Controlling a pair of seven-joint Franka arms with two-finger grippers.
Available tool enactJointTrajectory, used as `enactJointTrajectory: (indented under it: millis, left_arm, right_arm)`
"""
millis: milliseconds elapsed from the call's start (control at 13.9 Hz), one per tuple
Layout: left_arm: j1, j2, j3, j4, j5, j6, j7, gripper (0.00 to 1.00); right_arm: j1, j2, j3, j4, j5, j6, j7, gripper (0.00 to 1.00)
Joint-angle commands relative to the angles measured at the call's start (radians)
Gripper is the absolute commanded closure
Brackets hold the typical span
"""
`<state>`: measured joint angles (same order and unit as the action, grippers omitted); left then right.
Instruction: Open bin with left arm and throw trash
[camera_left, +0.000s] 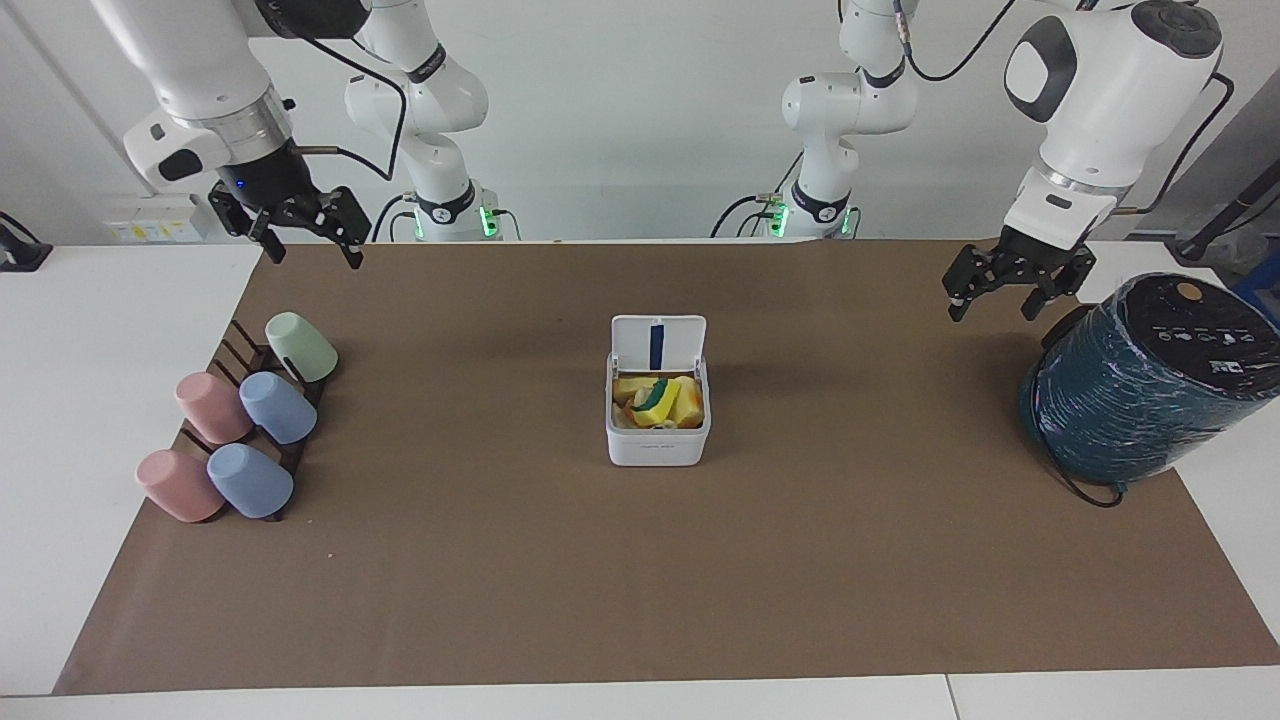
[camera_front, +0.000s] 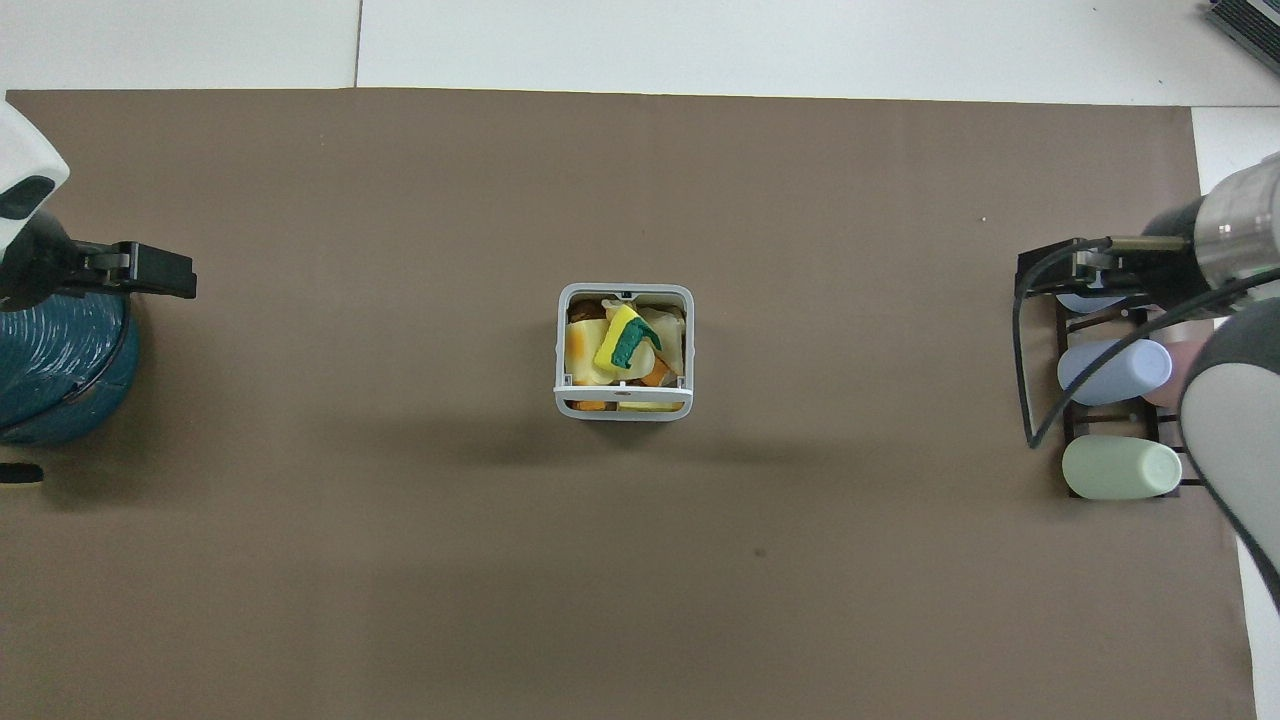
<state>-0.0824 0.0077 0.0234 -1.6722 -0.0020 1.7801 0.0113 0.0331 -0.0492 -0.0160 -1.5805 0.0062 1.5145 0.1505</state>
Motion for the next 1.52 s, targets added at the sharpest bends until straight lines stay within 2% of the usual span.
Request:
enactJointTrajectory:
  millis: [0,1010,1155,1443]
  left_arm:
    - [0.007,-0.029,-0.002,-0.035,-0.012,0.015,-0.002,0.0]
    - [0.007,-0.031,-0.002,-0.035,-0.012,0.015,-0.002,0.0]
    - [0.007,-0.029,-0.002,-0.035,-0.012,0.015,-0.002,0.0]
    - [0.007,-0.029,-0.002,-0.035,-0.012,0.015,-0.002,0.0]
  right_arm:
    - [-0.001,-0.032,-0.007,-0.047,-0.017,0.015,-0.023,0.0]
    - [-0.013,-0.037,-0.01,-0.052,-0.023,-0.024,-0.066,0.0]
    - [-0.01,-0.038,-0.009,-0.052,-0.079,-0.031,-0.075,0.0]
    - [-0.013,-0.041,-0.009,-0.053,-0.089,-0.037,-0.082,0.0]
